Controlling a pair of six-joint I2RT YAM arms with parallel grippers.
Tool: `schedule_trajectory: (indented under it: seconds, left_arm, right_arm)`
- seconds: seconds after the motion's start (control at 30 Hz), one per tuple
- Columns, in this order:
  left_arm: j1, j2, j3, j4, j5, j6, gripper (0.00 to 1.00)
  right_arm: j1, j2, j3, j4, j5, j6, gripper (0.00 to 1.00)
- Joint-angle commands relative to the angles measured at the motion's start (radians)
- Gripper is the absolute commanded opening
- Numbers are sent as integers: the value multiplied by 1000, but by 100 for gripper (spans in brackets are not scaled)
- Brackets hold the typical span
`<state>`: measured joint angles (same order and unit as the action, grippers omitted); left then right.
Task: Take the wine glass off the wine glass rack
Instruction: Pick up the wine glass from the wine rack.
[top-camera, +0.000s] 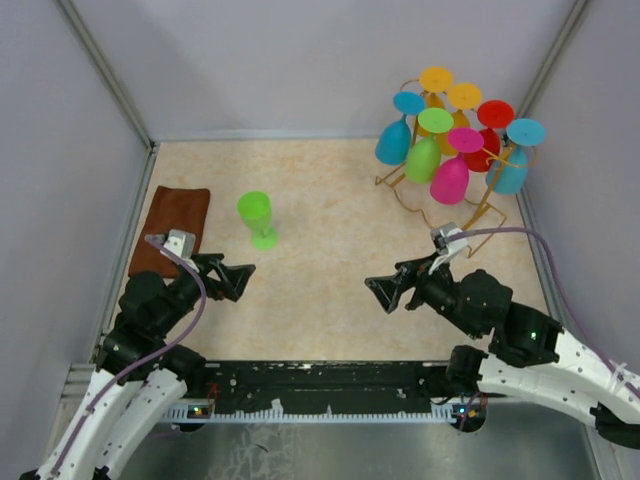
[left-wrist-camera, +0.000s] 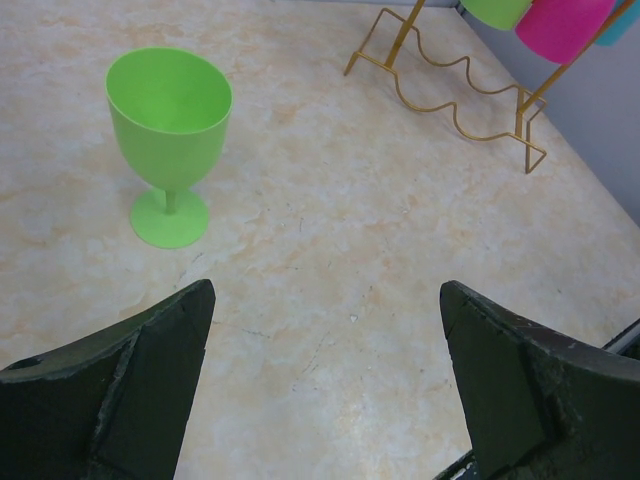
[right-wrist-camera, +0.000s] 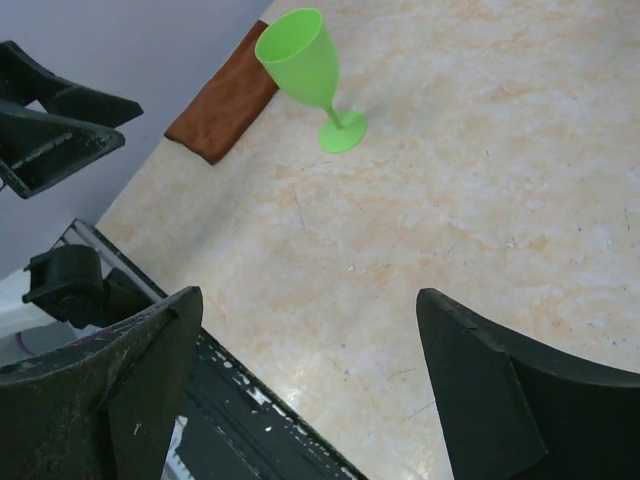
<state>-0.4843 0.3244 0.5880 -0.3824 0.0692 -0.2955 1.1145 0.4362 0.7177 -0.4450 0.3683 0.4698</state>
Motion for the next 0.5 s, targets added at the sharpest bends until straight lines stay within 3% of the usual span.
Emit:
schedule_trajectory:
  seconds: [0.0, 0.1, 0.23, 0.47]
  left_arm:
    - [-1, -5, 2, -16, -17, -9, 99]
    - [0, -1, 4, -19, -18, -7, 99]
    - [-1, -2, 4, -20, -35, -12, 99]
    - [-1, -12, -5, -17, -45, -23, 99]
  right_arm:
    - [1, 58, 145, -119, 73, 77, 87]
    - [0, 72, 181, -134, 122, 109, 87]
    - [0, 81, 244, -93, 174, 35, 86]
    - [0, 292, 604, -190, 419, -244, 87]
